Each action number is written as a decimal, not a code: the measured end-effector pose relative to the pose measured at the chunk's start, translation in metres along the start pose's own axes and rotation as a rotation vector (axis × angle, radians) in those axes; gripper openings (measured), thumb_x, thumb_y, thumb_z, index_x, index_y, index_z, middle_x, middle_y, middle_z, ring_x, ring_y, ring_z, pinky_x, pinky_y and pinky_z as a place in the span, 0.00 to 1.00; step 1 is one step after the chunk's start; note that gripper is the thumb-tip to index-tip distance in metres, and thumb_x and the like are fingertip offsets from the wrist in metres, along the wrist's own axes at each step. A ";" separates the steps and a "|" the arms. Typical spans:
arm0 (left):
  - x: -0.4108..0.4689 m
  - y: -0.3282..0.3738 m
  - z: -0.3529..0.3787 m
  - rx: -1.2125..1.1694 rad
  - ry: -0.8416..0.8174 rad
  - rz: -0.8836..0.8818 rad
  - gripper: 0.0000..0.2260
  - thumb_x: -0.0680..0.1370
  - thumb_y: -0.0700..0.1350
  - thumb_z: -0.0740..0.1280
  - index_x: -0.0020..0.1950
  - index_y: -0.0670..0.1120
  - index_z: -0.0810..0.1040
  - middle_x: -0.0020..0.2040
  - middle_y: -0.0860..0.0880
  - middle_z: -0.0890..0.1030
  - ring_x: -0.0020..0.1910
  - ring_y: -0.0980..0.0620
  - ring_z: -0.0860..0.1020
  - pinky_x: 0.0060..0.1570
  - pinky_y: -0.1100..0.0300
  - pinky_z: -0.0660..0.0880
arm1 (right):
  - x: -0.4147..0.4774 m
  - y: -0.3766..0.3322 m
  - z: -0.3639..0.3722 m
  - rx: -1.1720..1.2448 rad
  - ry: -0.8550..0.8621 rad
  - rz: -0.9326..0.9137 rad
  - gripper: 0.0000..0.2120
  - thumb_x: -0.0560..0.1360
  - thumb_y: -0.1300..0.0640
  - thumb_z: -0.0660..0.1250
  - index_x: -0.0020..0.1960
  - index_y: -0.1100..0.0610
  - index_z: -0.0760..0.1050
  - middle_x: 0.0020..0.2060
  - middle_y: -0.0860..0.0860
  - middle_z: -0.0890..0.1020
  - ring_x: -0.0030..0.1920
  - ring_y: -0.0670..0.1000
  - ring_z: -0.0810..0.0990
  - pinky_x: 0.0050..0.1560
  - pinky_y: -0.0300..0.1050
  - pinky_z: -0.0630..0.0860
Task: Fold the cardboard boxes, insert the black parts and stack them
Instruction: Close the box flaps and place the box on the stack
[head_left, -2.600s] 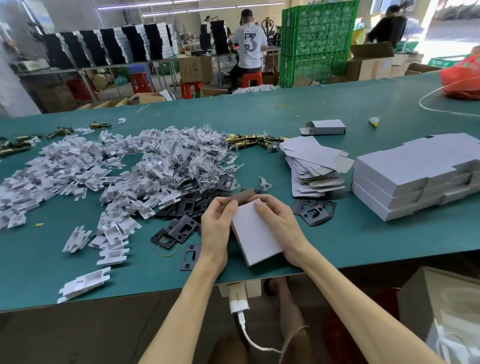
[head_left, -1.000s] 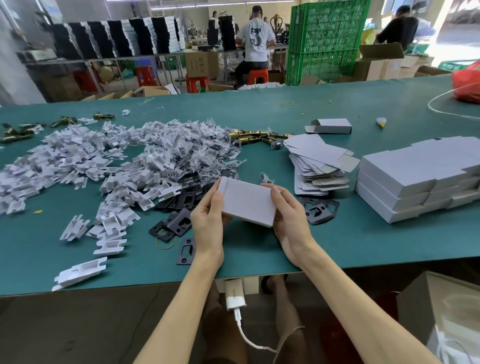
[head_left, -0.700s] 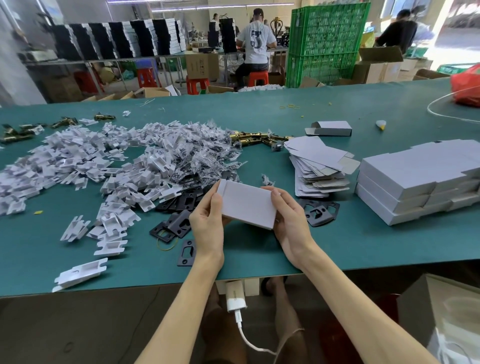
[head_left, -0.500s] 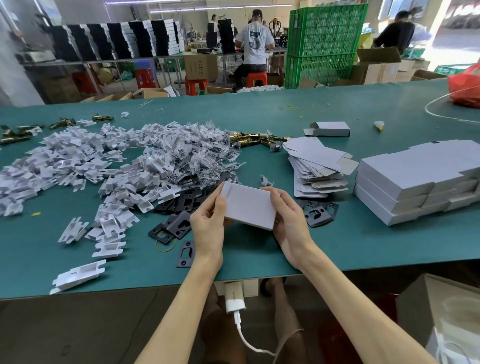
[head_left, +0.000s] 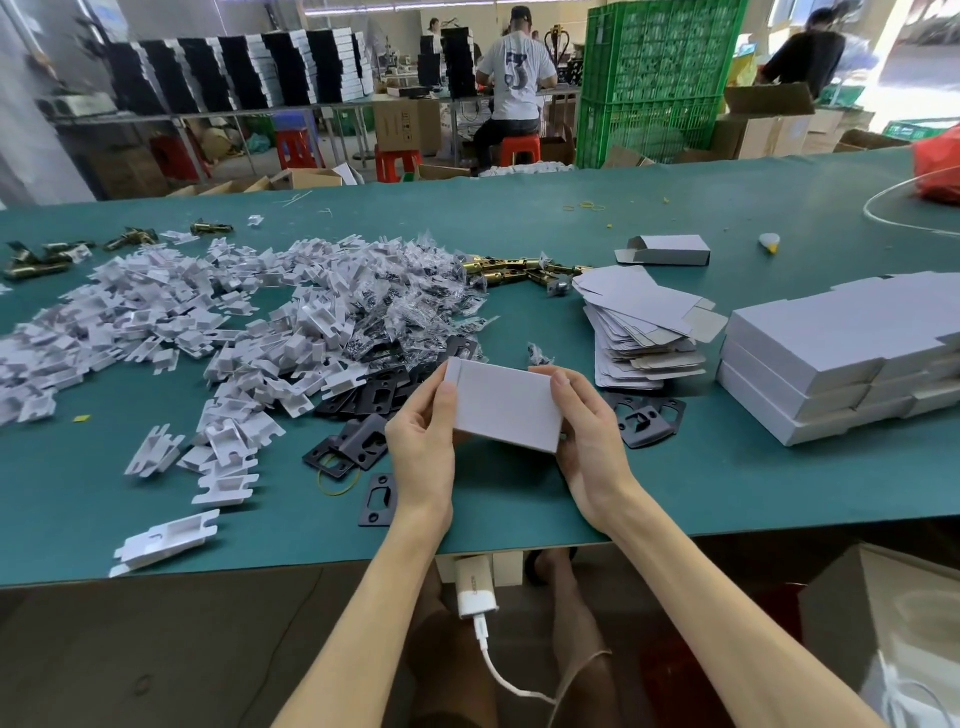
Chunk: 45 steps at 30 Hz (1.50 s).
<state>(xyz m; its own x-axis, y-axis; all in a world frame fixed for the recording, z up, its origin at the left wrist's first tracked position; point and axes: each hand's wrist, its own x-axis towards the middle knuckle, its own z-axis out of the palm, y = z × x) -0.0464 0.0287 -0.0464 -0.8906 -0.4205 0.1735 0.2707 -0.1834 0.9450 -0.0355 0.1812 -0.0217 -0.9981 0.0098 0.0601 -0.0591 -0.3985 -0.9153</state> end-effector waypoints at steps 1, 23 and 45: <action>0.000 0.000 0.000 0.003 -0.003 0.000 0.13 0.84 0.44 0.68 0.68 0.45 0.82 0.54 0.59 0.87 0.51 0.62 0.83 0.47 0.65 0.79 | 0.000 0.000 0.000 -0.003 0.003 -0.004 0.10 0.83 0.51 0.63 0.56 0.55 0.80 0.50 0.51 0.83 0.51 0.50 0.77 0.48 0.45 0.74; -0.008 0.012 0.003 0.009 -0.178 -0.052 0.10 0.86 0.50 0.64 0.60 0.58 0.85 0.59 0.54 0.86 0.56 0.57 0.82 0.59 0.57 0.80 | 0.004 0.006 -0.004 -0.039 0.027 0.040 0.12 0.81 0.53 0.67 0.63 0.53 0.74 0.55 0.52 0.80 0.51 0.48 0.78 0.52 0.49 0.77; -0.004 0.006 0.005 0.166 -0.323 0.037 0.19 0.87 0.42 0.61 0.79 0.46 0.70 0.70 0.61 0.77 0.67 0.67 0.75 0.63 0.71 0.71 | 0.003 0.006 -0.002 -0.297 -0.001 0.008 0.34 0.72 0.43 0.73 0.71 0.51 0.61 0.66 0.54 0.74 0.64 0.48 0.77 0.66 0.46 0.75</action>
<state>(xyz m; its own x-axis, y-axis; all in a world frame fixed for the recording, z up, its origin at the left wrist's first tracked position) -0.0429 0.0334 -0.0400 -0.9581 -0.1165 0.2618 0.2653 -0.0154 0.9640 -0.0389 0.1804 -0.0280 -0.9986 0.0070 0.0529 -0.0534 -0.1127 -0.9922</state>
